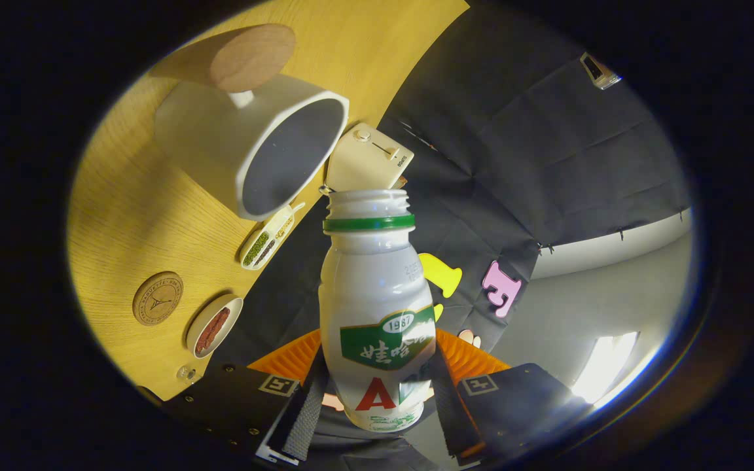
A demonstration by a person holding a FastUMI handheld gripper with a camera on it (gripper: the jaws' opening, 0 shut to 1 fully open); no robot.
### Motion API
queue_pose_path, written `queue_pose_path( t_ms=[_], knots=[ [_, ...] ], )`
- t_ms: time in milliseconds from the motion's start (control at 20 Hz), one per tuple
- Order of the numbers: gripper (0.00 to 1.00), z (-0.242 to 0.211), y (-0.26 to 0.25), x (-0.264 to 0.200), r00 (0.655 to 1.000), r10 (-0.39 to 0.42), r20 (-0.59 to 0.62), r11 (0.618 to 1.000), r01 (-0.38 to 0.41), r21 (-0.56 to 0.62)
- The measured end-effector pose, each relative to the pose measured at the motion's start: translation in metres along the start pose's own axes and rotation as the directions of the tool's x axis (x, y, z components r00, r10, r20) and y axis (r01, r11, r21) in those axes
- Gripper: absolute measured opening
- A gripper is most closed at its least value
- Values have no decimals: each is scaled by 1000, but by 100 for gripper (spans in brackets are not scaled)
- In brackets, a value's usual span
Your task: Take the bottle from table, then pour the juice into the cup, finally place the bottle on the coaster
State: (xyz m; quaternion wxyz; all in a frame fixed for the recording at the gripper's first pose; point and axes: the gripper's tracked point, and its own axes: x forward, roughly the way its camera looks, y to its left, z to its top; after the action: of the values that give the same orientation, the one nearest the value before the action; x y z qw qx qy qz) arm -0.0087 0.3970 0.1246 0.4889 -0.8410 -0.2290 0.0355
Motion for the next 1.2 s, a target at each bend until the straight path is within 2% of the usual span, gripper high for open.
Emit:
queue_pose_path(
  t_ms=[400,550,650,800,950,1100,1200],
  knots=[
    [75,-3,2,1,1000,-2,-11,1000,3,29],
    [75,-12,8,-1,999,13,-38,992,-8,127],
    [75,-19,14,-2,998,39,-55,971,-25,237],
    [75,-25,30,-10,993,102,-61,888,-63,456],
    [75,-27,43,-13,986,156,-52,756,-86,649],
    [75,-31,46,-16,985,165,-54,660,-70,748],
    [75,-30,52,-14,981,193,-35,565,-82,821]
  ],
)
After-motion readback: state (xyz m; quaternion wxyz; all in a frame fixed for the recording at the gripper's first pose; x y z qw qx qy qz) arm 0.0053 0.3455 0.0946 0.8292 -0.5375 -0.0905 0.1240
